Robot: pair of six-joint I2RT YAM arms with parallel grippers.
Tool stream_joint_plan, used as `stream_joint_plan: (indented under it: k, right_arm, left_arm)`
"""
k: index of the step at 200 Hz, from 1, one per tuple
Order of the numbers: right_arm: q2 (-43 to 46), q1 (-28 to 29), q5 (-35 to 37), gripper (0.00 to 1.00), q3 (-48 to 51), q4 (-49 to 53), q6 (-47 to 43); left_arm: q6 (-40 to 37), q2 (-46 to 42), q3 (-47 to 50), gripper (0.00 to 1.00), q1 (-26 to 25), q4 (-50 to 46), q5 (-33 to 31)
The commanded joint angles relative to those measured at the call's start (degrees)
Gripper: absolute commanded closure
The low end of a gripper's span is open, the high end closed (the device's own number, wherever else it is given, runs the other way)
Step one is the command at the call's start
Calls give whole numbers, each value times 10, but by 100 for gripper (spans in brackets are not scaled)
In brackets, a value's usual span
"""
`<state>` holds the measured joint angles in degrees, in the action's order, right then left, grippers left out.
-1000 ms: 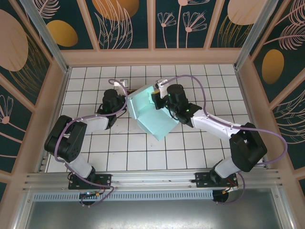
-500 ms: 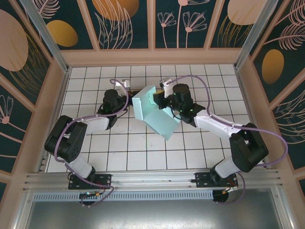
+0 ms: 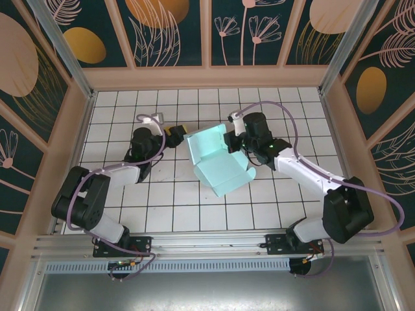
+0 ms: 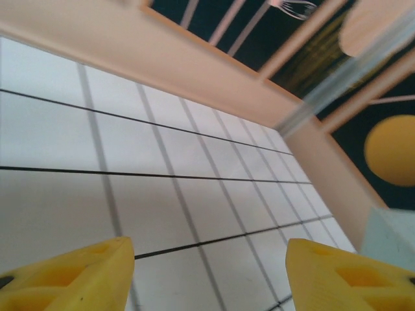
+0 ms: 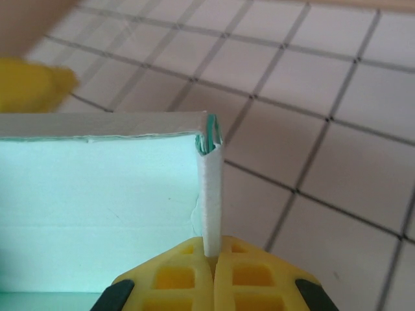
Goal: Fold the paper box
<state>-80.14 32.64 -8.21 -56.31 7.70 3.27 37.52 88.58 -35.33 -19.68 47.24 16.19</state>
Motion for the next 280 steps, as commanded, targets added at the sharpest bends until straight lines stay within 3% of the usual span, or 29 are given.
stream_joint_plan:
  k: [1,57,86,100,121,136,164,260,269,280]
  right_arm:
    - [-27,-5,28,100,-43,189,-6]
    - [-169,0,56,100,-133,325,-2]
    - [-220,0,55,100,-163,336,6]
    - [-235,-1,47,95,-168,332,5]
    - [-251,-5,36,94,-168,322,4]
    - [-255,-7,33,86,-165,313,7]
    - [-256,-8,29,81,-160,300,9]
    - [-264,-10,16,76,-149,277,4]
    - [-266,-9,18,79,-150,277,3]
    - [-266,-10,25,96,-150,276,3]
  left_arm:
    - [-23,-24,16,37,10,-10,-37]
    - [-33,-22,9,36,10,-13,-16]
    - [-44,-33,16,36,10,-20,-16]
    - [-52,-37,19,36,10,-24,-18]
    - [-58,-40,21,36,10,-26,-22]
    - [-61,-39,22,36,11,-24,-21]
    - [-61,-34,17,36,11,-23,-18]
    - [-64,-41,15,36,11,-31,-14]
    - [-65,-43,15,36,11,-32,-14]
    - [-66,-46,16,36,11,-34,-14]
